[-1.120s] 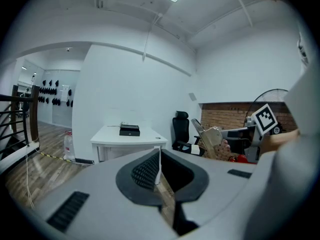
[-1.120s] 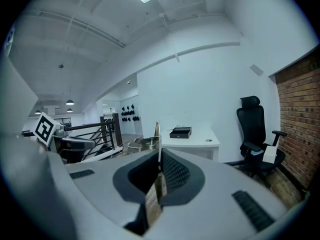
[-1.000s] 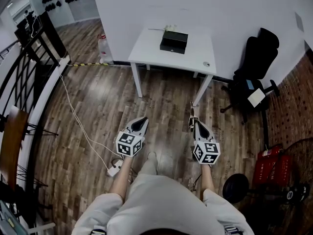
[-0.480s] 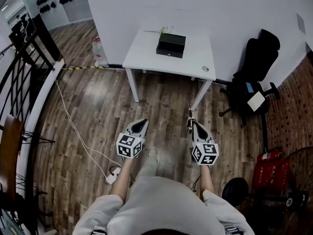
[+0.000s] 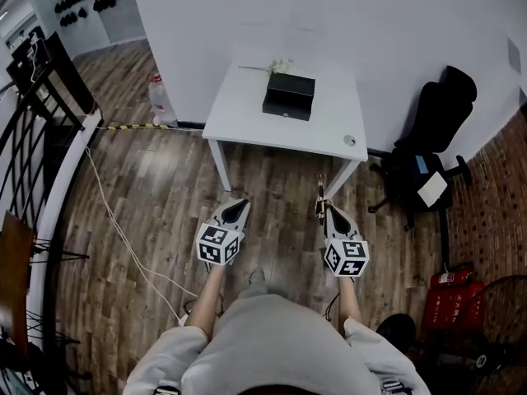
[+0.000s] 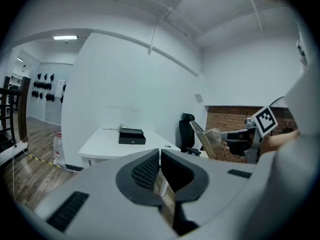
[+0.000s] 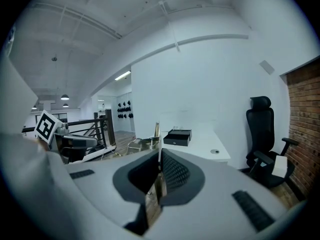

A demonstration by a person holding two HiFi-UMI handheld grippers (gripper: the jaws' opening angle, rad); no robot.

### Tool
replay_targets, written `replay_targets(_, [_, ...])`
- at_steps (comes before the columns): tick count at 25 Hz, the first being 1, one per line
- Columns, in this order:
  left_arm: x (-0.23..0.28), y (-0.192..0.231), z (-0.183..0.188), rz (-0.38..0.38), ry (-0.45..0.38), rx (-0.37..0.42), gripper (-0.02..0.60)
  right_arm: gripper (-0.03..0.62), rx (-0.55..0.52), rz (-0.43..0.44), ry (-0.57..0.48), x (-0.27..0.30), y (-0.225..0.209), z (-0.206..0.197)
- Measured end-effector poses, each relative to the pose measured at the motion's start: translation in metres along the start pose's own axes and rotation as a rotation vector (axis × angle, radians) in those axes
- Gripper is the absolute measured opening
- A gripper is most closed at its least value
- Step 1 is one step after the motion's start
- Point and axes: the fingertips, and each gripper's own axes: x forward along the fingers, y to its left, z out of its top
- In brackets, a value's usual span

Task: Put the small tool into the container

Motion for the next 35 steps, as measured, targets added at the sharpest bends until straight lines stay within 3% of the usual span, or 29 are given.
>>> replay_targets(6, [0.049,0.047,0.030,-0.023,-0.008,0.011,0.015,0.003,-0.002,-0.023,-0.003,0.061,-0.011,0.026])
replay_targets(16, [0.109,0.090,0.059,-0.079,-0.009,0.041,0.015,0.003,0.003,-0.071,-0.014,0.125,-0.030,0.048])
replay_targets(35, [0.157,0.106,0.057,-0.109,0.016,0.051,0.015,0.003,0.031,-0.075,-0.001,0.170,-0.046,0.038])
